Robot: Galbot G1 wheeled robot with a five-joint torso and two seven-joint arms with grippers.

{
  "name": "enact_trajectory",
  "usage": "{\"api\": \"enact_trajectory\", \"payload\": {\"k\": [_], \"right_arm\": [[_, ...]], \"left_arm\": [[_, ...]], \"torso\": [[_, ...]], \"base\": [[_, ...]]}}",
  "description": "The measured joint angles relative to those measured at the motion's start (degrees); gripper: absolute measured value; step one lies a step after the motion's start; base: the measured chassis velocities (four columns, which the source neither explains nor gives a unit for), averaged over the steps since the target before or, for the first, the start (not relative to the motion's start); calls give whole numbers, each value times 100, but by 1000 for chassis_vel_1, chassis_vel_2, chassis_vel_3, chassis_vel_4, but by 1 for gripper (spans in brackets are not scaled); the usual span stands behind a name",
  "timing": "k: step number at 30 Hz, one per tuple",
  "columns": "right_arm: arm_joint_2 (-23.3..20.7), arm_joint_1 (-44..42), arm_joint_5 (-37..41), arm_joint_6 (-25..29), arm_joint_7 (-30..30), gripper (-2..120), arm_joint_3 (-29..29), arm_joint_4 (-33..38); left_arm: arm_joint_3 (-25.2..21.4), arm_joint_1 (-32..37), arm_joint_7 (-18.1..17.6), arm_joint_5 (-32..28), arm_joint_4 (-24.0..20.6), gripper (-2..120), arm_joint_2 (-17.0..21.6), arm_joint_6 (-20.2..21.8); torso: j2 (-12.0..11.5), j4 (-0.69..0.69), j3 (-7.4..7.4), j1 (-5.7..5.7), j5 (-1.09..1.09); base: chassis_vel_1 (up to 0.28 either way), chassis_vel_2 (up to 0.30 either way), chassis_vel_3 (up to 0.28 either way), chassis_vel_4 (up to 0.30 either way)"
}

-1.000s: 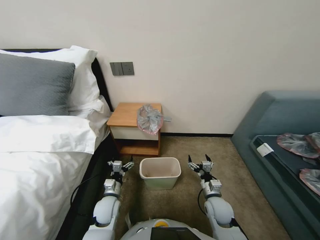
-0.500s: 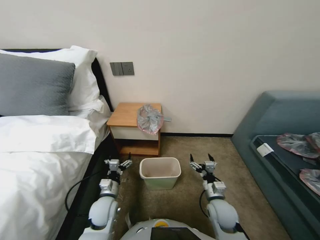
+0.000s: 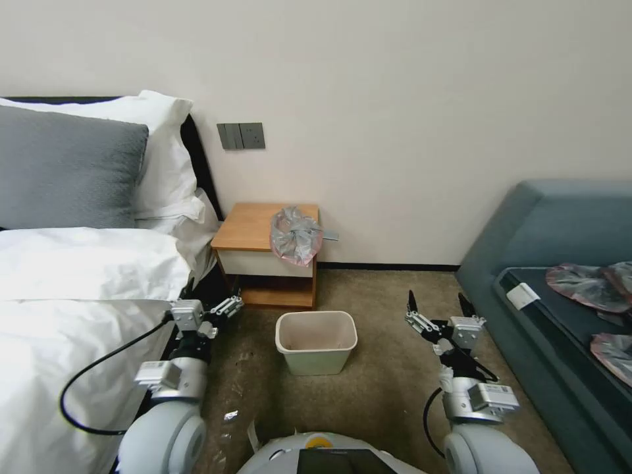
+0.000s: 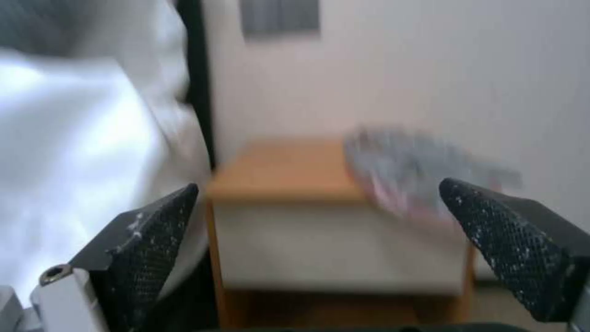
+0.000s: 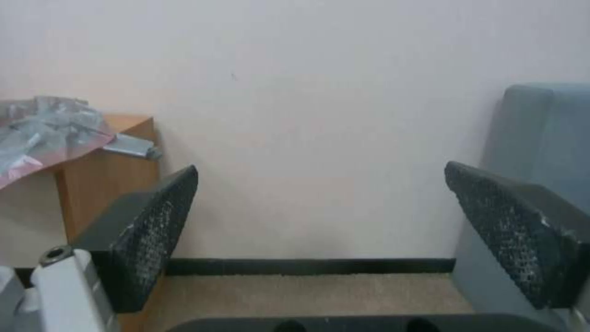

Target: Pick up the garbage bag from the table and place it over the trash can.

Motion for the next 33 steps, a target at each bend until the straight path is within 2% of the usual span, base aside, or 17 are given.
{"api": "enact_trajectory", "payload": {"k": [3,4,5,11,13,14,17,22,24,25,29,30,33], "right_arm": [[-1,1,6,-71,14,100,-14,7],[-4,40,64,-293,64,100,-111,-32],[-12,89,131,-532,105,100,-220,-108],[-122,263,561,-851,223,100,-350,-290],[-287,511,1134,-902,321,100,-322,-388],[-287,511,1134,-902,321,100,-322,-388],[-669,942,1963,-912,556,100,-278,-536],[-1038,1417,2547,-914,673,100,-275,-780],[-1304,1849,3136,-939,720,100,-324,-1085],[-1304,1849,3136,-939,720,100,-324,-1085],[-1702,2882,4322,-1085,1088,100,-669,-1837],[-1702,2882,4322,-1085,1088,100,-669,-1837],[-1824,3773,5176,-1175,1377,100,-996,-2419]], "left_arm": [[34,41,-26,26,32,100,46,26],[40,50,-32,41,68,100,48,24],[40,50,-43,46,88,100,49,13],[29,45,-154,-13,104,100,52,-45],[28,63,-211,-101,82,100,71,-120],[28,63,-211,-101,82,100,71,-120],[27,213,-282,-135,17,100,120,-315],[-26,297,-352,-258,-32,100,144,-357],[-55,321,-359,-370,-36,100,169,-421],[-55,321,-359,-370,-36,100,169,-421],[-93,396,-360,-429,-37,100,204,-619],[-93,396,-360,-429,-37,100,204,-619],[-125,518,-366,-434,-37,100,160,-710]], "torso": [[0,0,0,0,3],[1,-4,0,0,-3],[0,1,0,0,0],[-1,-1,0,0,3],[-1,-2,0,0,1],[-1,-2,0,0,1],[-1,0,0,0,2],[-1,-1,0,0,2],[-1,-2,0,0,2],[-1,-2,0,0,2],[-1,-1,1,0,1],[-1,-1,1,0,1],[-1,0,1,0,2]], "base": [[0,0,0,0],[0,0,0,0],[0,0,0,0],[0,0,0,0],[0,0,0,0],[0,0,0,0],[0,0,0,0],[0,0,0,0],[0,0,0,0],[0,0,0,0],[0,0,0,0],[0,0,0,0],[0,0,0,0]]}}
